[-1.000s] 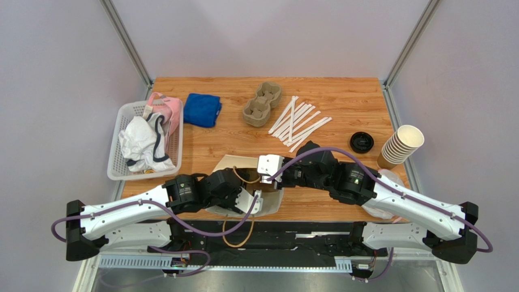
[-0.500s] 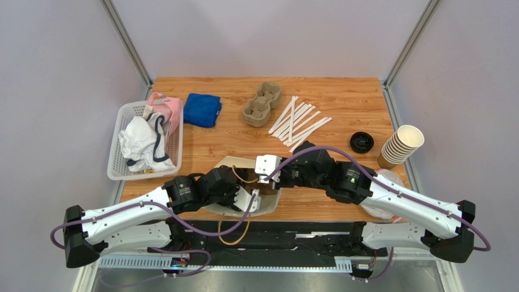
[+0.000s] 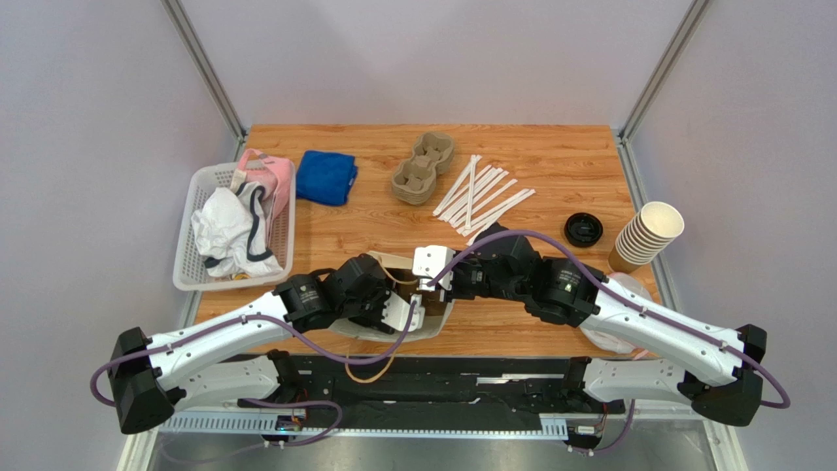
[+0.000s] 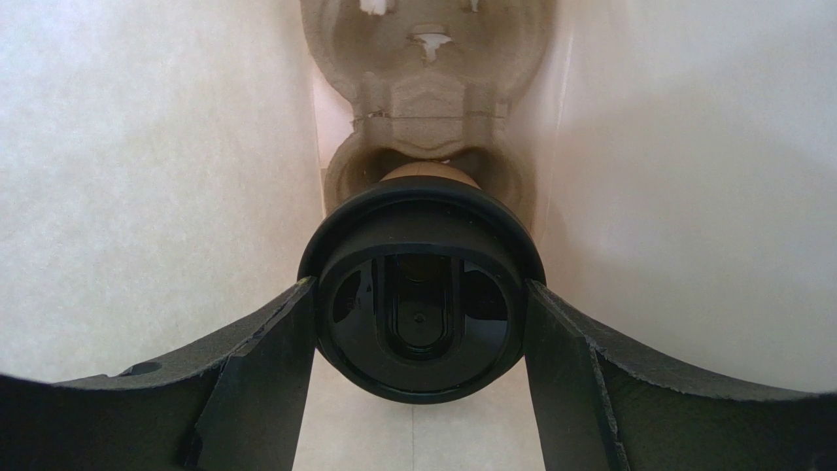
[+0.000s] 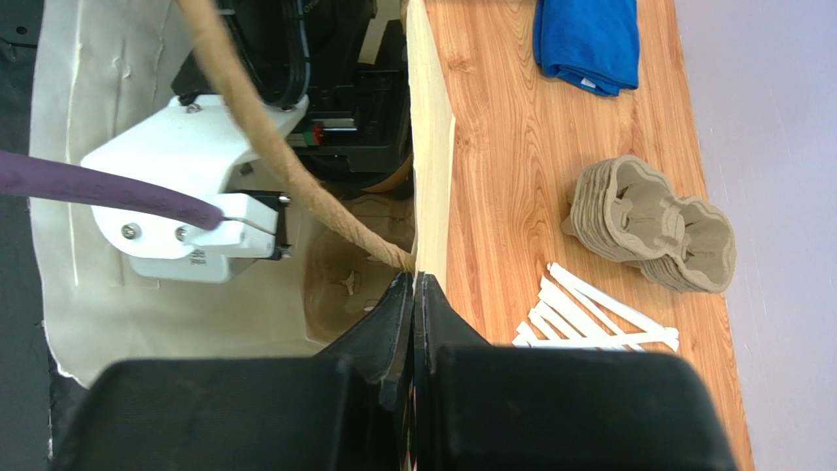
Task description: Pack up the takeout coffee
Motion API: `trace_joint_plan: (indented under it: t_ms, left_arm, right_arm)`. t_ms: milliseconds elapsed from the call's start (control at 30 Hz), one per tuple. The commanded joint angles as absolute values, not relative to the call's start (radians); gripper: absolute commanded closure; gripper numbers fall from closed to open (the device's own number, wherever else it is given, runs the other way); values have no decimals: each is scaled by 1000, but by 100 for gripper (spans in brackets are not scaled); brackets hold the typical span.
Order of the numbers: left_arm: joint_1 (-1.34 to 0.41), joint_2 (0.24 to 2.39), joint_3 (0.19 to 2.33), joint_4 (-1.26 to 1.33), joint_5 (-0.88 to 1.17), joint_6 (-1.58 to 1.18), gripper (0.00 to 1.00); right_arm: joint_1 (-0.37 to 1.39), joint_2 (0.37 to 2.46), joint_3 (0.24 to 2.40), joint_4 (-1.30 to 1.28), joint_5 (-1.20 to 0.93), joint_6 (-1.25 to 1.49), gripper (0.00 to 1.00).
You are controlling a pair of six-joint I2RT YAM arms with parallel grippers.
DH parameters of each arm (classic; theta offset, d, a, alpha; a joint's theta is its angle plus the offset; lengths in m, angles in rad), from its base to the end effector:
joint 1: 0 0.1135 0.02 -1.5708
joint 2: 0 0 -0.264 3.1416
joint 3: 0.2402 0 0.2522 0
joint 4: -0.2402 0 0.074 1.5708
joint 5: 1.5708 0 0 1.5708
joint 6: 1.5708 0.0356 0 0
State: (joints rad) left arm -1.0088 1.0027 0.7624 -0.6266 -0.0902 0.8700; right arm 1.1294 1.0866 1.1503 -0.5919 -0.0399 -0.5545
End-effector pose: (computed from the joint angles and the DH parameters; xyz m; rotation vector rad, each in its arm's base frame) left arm 0.1098 -0.1684 0.2526 1.9403 1.4688 0.0476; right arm 0.0980 0.2107 0.3674 -1.5992 1.3953 0.3861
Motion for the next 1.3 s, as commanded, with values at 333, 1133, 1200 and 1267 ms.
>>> trace_joint_plan:
  t_ms: [333,1133,1200,1267]
  left_arm:
    - [-887,1172,873,-759,138,868,100]
    - [-664,1611,1154,-890,319,902,100]
    - [-663,1629,1151,-870,313,887,100]
    - [-664,1647,1147,-851,299,881,100]
  right_arm:
    - [947,1153,1273,-613,-293,-482,100]
    - [615,1439,1496,-807,-643,-471,100]
    - [603,1454,1500,-810,-647,-479,100]
    - [595,1462,1503,-811,-647,-491,100]
